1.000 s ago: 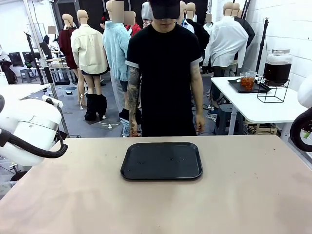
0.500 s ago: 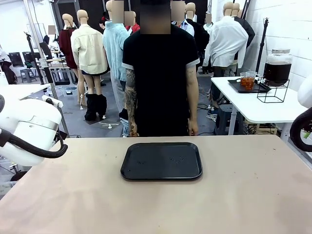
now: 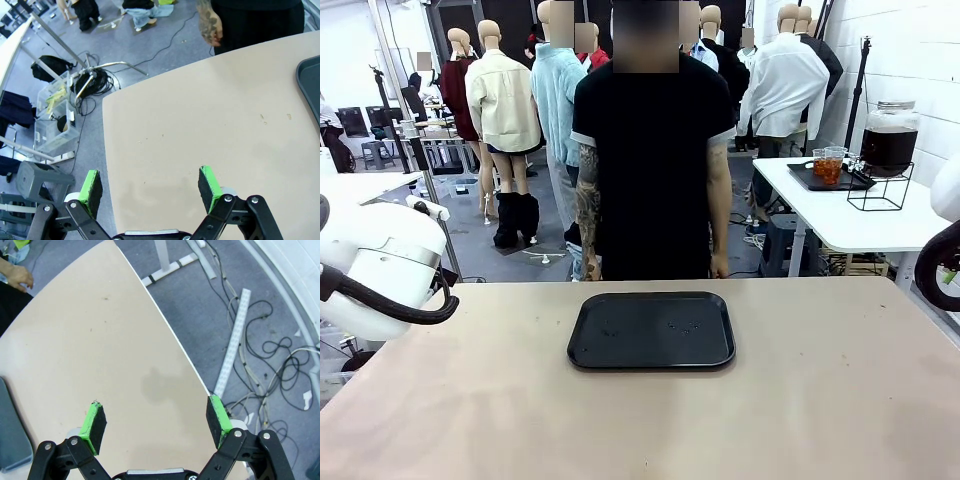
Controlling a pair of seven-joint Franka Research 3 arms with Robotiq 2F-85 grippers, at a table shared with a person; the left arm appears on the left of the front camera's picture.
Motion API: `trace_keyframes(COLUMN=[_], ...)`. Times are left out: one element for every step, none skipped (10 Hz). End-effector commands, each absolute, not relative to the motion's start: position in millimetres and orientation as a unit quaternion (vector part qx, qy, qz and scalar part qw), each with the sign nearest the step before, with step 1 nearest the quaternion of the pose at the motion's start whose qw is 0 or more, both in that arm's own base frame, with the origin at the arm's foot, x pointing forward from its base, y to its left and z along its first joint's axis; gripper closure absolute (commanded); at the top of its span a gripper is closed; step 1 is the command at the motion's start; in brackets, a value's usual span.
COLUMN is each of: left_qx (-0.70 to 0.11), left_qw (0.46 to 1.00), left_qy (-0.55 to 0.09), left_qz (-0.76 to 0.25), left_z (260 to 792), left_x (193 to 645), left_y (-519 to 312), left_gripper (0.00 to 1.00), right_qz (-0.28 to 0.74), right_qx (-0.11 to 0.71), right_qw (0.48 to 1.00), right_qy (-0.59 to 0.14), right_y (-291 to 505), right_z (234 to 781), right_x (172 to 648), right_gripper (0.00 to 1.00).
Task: Pour the drink into the iced cup.
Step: Open the gripper to release the iced cup you were holding.
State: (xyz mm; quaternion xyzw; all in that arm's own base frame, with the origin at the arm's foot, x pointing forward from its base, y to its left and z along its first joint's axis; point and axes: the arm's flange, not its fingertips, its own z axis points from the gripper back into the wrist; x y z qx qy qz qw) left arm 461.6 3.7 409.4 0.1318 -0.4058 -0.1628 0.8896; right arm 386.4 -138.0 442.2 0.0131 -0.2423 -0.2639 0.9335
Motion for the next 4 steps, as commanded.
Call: trace_keyframes(left_qx=[0.132, 0.132, 0.132, 0.132], left_qw=[0.887, 0.887, 0.887, 0.887], left_qy=[-0.408, -0.408, -0.408, -0.408], left_qz=[-0.170, -0.170, -0.170, -0.170], left_z=[411.5, 411.5, 411.5, 411.5], left_x=[464.5, 464.5, 464.5, 464.5], left_y=[5.9, 5.9, 5.9, 5.9], left_gripper=[0.00, 0.00, 0.00, 0.00], right_qz=[-0.263, -0.263, -0.263, -0.263], right_qx=[0.010, 0.010, 0.010, 0.010], right_qw=[0.933, 0.933, 0.933, 0.933], right_qy=[-0.247, -0.247, -0.247, -0.247], right_y=[-138.9, -138.9, -138.9, -138.9], right_z=[441.3, 441.3, 441.3, 441.3], right_x=[387.9, 387.9, 387.9, 387.9], right_gripper=[0.00, 0.00, 0.00, 0.00])
